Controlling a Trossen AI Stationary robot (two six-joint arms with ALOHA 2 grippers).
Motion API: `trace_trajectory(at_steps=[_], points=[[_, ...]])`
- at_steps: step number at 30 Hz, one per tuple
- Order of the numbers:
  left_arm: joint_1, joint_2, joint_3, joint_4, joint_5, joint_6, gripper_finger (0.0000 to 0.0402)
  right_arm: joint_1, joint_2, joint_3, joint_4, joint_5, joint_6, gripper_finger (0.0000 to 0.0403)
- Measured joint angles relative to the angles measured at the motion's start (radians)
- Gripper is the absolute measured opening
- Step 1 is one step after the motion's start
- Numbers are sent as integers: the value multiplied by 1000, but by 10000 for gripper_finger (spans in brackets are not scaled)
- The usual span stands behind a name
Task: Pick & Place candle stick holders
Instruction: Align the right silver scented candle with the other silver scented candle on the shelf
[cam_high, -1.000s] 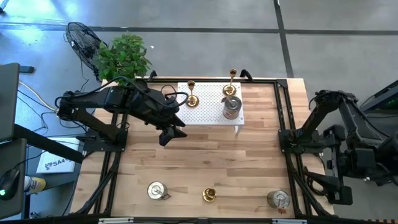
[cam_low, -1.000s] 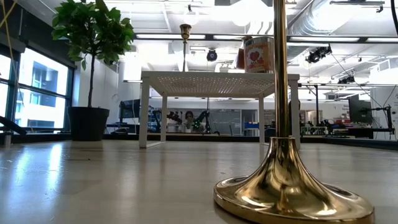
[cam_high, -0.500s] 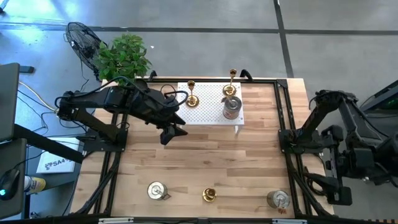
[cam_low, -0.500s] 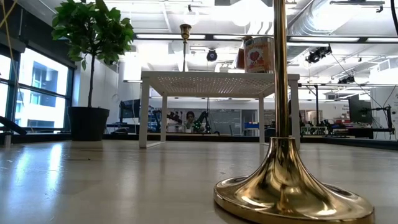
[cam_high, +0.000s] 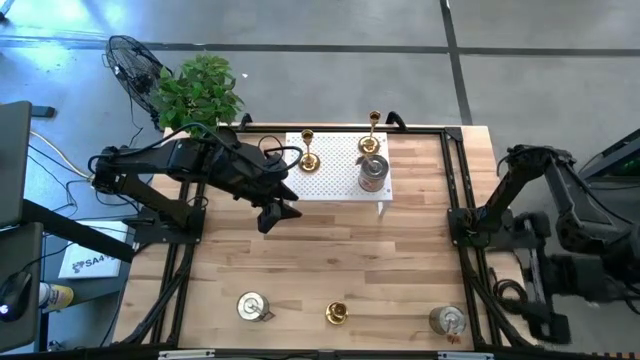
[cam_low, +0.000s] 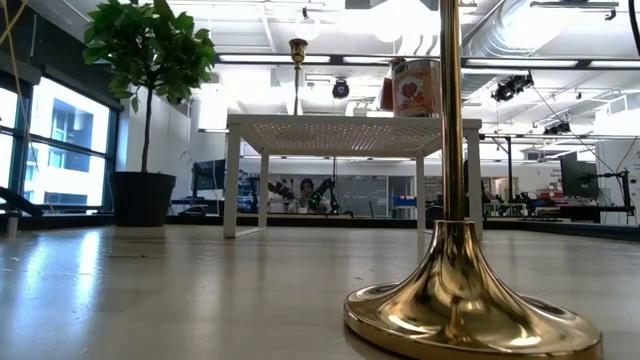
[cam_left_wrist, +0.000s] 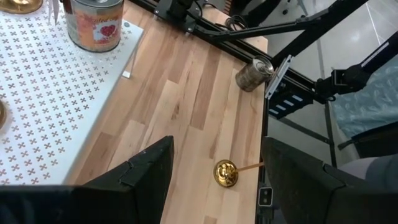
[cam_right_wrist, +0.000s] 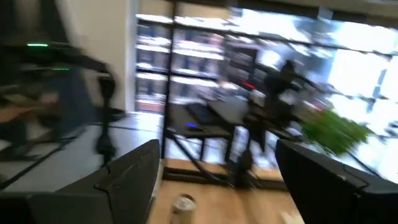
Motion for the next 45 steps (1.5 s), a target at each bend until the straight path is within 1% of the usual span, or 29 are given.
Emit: trace_trajectory(at_steps=[3,4,6,11,16,20,22,23,24,25,29,30,31,33,35,38,45], points=[[0,0,0,0,0,0,241,-9,0,0,0,118,21,314],[0,0,0,0,0,0,241,-16,0,0,0,135,25,314],[0,0,0,-3,0,0,241,-32,0,0,0,121,26,314],[0,0,0,-6,0,0,241,-63,0,0,-1,-10,85,314],[0,0,0,-6,-1,0,241,-94,0,0,3,-191,96,314],[0,0,0,-5,-1,0,241,-102,0,0,38,-328,102,314],[0,0,0,-5,-1,0,241,-101,0,0,52,-344,102,314],[0,0,0,-5,-1,0,241,-100,0,0,62,-325,97,314],[0,0,0,-5,-1,-3,241,-100,0,0,70,-283,94,314],[0,0,0,-5,-1,-4,241,-101,0,0,77,-224,94,314],[0,0,0,-5,-1,-20,241,-102,-2,0,79,69,88,314],[0,0,0,-5,-1,-25,241,-101,-2,0,79,125,87,314],[0,0,0,-5,-1,-25,241,-101,-2,0,76,152,84,314],[0,0,0,-5,-1,-26,241,-101,-2,0,76,143,66,314],[0,0,0,-6,-1,-26,241,-101,-2,0,89,106,47,314],[0,0,0,-6,0,-26,241,-101,-2,0,89,99,26,314],[0,0,0,-6,-1,-26,241,-101,-2,0,90,156,8,314]])
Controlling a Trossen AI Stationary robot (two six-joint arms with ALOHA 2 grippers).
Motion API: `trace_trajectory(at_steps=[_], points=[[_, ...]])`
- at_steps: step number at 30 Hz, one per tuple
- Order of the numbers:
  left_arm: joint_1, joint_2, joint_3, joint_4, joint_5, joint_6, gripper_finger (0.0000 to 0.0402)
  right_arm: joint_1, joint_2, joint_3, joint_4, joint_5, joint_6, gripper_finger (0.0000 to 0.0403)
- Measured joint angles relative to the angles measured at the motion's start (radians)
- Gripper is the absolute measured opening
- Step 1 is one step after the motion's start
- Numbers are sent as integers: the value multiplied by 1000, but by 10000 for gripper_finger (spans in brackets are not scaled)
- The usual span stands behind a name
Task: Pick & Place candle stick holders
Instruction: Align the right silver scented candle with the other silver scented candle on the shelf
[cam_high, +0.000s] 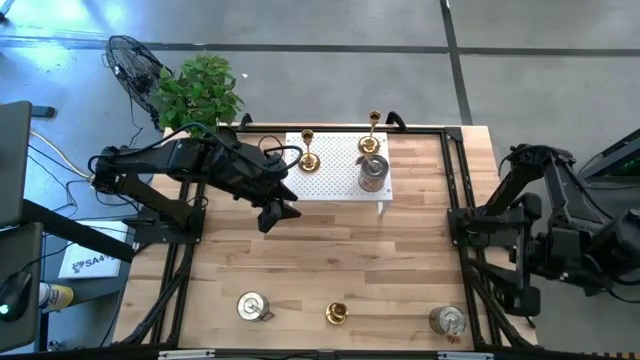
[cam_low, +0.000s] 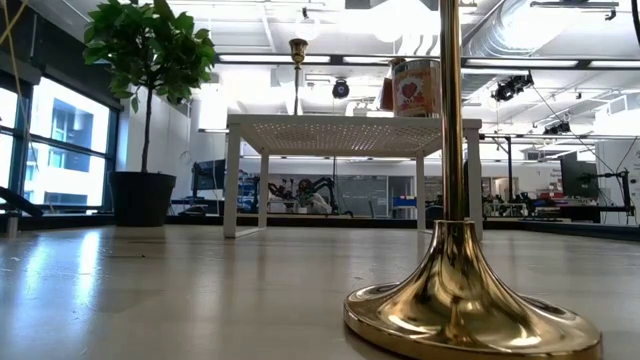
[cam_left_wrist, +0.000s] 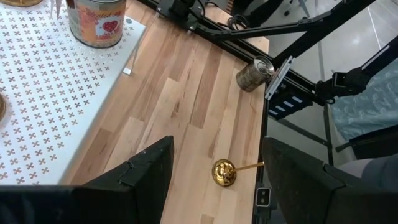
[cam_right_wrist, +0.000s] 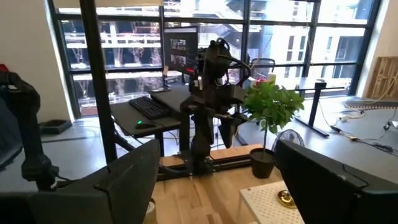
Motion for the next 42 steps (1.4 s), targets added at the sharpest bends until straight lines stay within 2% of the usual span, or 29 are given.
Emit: trace_trajectory(at_steps=[29,34,42], points=[[0,0,0,-1,0,0,241,0,-1,0,8,1,14,314],[0,0,0,-1,0,0,241,0,0,0,7,-42,23,314],[0,0,0,0,0,0,241,0,0,0,7,-42,12,314]])
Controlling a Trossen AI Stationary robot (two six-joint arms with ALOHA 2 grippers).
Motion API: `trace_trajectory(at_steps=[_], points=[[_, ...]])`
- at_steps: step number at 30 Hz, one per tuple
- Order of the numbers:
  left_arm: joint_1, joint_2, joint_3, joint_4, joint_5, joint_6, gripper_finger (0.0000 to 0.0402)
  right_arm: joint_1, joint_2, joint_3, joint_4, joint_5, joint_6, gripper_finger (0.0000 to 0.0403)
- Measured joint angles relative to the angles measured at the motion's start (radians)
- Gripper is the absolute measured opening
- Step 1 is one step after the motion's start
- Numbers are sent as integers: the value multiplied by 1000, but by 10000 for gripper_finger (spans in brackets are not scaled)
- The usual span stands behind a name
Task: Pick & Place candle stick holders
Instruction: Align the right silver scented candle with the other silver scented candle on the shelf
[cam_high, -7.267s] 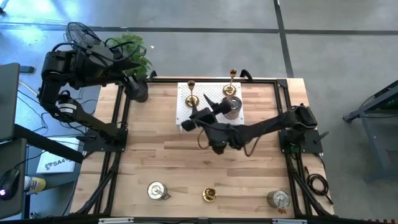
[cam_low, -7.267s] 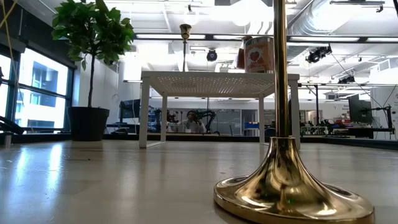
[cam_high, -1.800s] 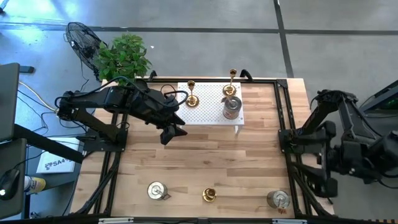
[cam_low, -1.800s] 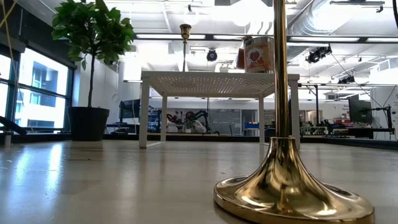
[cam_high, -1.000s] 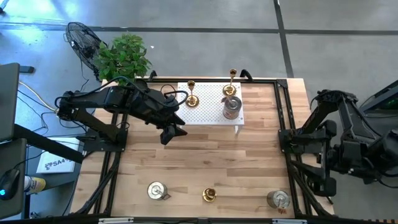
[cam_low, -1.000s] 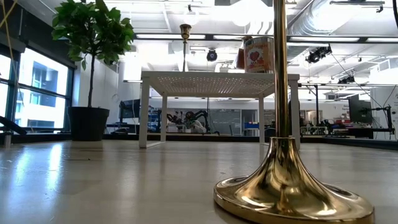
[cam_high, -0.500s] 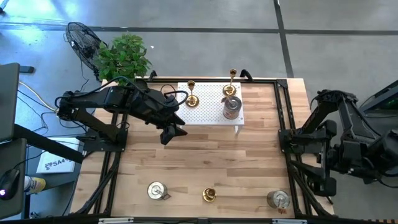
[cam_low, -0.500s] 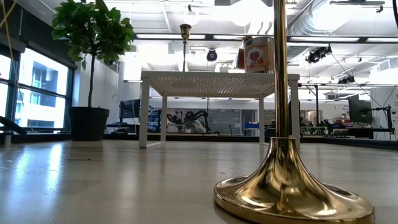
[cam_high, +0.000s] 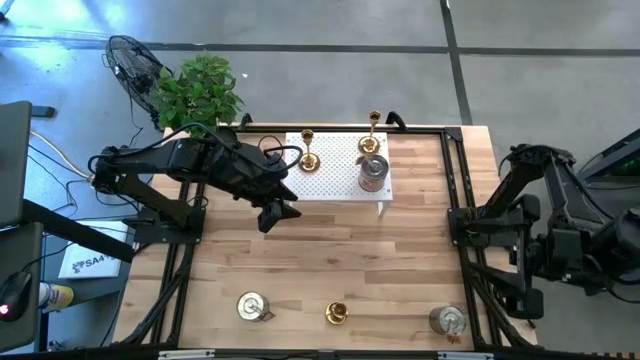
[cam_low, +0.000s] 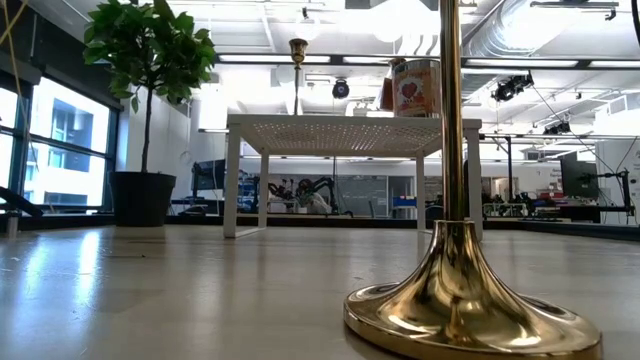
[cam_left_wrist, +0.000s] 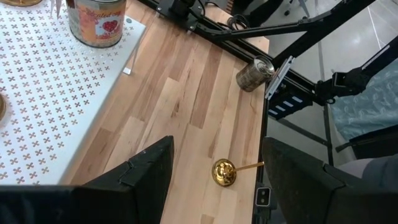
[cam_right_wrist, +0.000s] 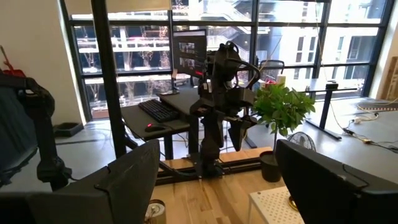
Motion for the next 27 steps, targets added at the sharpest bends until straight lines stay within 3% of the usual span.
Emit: trace_trajectory(at_steps=[11,17,27], points=[[0,0,0,0,0,0,241,0,0,0,0,7,7,314],[0,0,0,0,0,0,241,0,4,0,0,-79,56,314],[0,0,0,0,0,0,241,-32,30,0,-8,-10,86,329]])
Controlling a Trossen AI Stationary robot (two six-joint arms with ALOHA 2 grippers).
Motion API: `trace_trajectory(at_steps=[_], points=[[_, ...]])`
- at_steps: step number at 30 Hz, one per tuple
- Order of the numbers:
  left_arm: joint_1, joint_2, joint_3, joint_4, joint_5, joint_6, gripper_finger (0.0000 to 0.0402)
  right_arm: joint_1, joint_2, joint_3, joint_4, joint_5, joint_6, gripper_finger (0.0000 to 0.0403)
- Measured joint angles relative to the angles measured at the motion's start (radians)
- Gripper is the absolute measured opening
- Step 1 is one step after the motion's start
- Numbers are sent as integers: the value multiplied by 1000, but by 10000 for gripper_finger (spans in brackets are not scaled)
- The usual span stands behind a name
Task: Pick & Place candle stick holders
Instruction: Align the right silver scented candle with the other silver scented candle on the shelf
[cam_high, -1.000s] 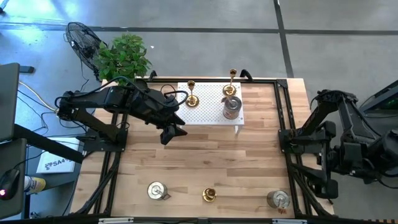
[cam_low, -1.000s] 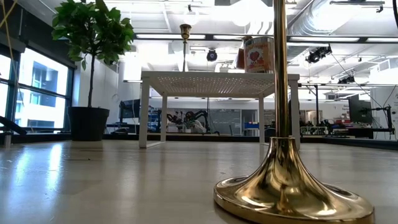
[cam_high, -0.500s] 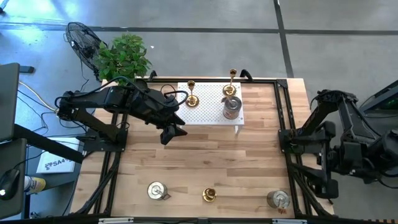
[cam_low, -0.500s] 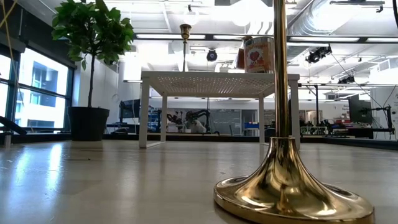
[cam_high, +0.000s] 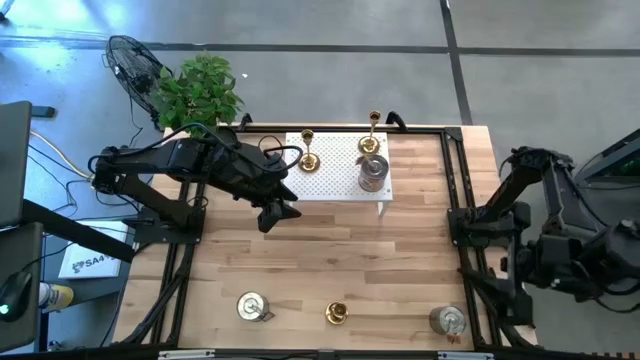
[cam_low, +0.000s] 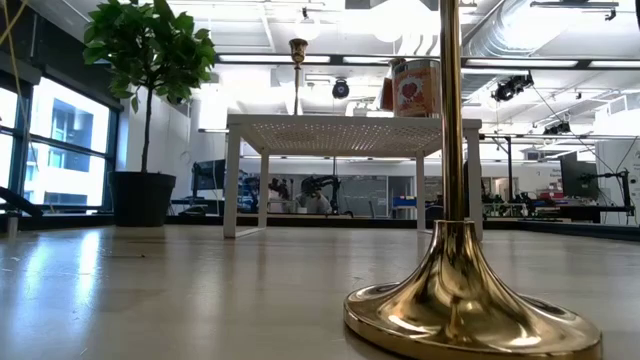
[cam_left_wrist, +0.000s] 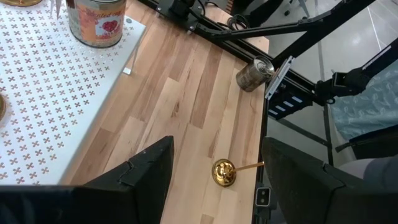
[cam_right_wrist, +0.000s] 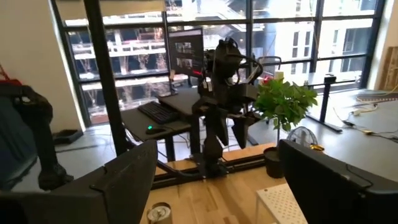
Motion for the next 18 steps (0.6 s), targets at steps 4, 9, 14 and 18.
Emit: trace_trajectory(at_steps=[4,9,14,18], points=[[0,0,0,0,0,0,241,1,-1,0,1,16,-2,347],[0,0,0,0,0,0,241,-5,-1,0,0,32,4,390],[0,0,0,0,0,0,241,-5,-1,0,-7,55,7,398],[0,0,0,0,0,0,241,-6,-1,0,-8,55,8,400]])
